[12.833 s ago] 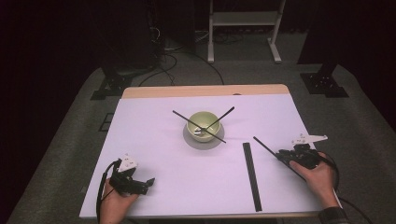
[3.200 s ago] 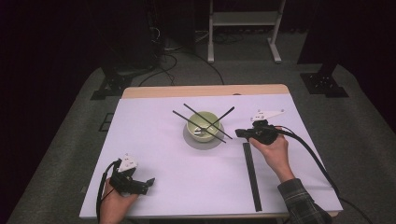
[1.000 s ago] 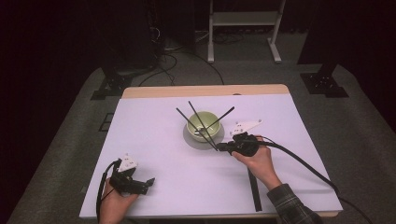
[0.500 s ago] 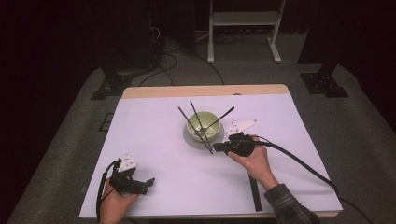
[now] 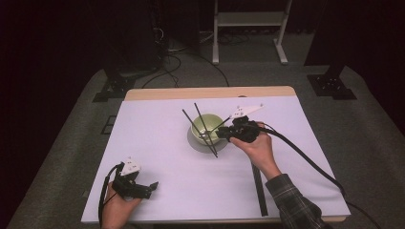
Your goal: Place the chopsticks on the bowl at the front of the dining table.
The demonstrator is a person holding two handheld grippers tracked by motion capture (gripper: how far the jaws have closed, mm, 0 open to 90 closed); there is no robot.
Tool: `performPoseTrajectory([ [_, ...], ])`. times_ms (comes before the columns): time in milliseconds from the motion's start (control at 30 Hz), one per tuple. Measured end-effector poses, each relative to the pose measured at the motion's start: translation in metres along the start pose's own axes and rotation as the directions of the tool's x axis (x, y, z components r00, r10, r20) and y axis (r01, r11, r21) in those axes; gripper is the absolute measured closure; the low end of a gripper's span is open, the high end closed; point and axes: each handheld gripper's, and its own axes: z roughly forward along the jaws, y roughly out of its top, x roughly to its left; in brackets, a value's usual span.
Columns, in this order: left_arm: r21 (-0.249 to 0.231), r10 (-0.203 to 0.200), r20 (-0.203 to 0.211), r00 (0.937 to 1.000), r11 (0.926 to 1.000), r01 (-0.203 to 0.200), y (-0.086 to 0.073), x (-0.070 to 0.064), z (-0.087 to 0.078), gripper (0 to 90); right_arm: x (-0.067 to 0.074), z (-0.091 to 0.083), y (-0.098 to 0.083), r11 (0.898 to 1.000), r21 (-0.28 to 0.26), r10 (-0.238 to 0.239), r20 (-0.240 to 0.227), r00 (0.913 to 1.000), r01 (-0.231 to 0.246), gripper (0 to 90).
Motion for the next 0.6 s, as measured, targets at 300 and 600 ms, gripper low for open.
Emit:
performPoseTrajectory([
  [300,0.001,0.000,0.001,1.0000,1.0000,0.000,0.000,0.000,0.000,0.0,0.000,0.019,0.025,1.000,-0.008,-0.019,0.051,0.9985,0.019,44.3],
  [600,0.003,0.002,0.001,1.0000,1.0000,-0.002,0.000,0.000,0.000,0.0,-0.003,0.045,0.043,1.000,0.000,0.009,0.103,0.9947,-0.009,17.5],
])
